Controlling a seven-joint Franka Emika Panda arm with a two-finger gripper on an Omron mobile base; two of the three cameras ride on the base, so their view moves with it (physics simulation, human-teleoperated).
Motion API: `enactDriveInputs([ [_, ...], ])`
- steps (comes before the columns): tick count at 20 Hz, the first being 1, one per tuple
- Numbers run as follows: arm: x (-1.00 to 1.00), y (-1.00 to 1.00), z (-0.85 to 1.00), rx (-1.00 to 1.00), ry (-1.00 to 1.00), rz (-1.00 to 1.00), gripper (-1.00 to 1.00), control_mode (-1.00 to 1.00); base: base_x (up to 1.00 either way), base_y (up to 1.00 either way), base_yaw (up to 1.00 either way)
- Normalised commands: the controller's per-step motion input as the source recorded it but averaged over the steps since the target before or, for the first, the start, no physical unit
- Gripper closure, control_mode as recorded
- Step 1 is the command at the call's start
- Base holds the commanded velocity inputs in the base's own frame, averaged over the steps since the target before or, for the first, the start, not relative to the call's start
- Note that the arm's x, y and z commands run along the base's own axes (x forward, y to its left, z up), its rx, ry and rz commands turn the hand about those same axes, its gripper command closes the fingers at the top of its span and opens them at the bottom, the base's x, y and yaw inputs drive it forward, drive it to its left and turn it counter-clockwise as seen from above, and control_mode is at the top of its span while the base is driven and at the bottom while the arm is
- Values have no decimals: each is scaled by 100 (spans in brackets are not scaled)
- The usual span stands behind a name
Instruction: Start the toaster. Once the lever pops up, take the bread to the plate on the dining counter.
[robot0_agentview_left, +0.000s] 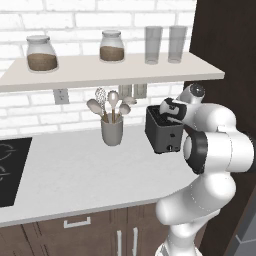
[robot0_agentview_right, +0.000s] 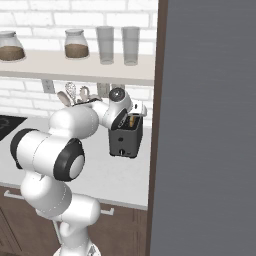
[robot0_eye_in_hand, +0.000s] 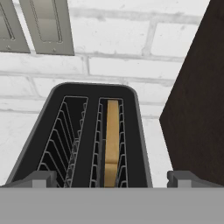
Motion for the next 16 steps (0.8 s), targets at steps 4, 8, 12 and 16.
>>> enactDriveInputs([
  [4,0,0,0,0,0,0,-100,-100,0,0,0],
  [8,0,0,0,0,0,0,-100,-100,0,0,0],
  [12,0,0,0,0,0,0,-100,-100,0,0,0],
  [16,0,0,0,0,0,0,-100,-100,0,0,0],
])
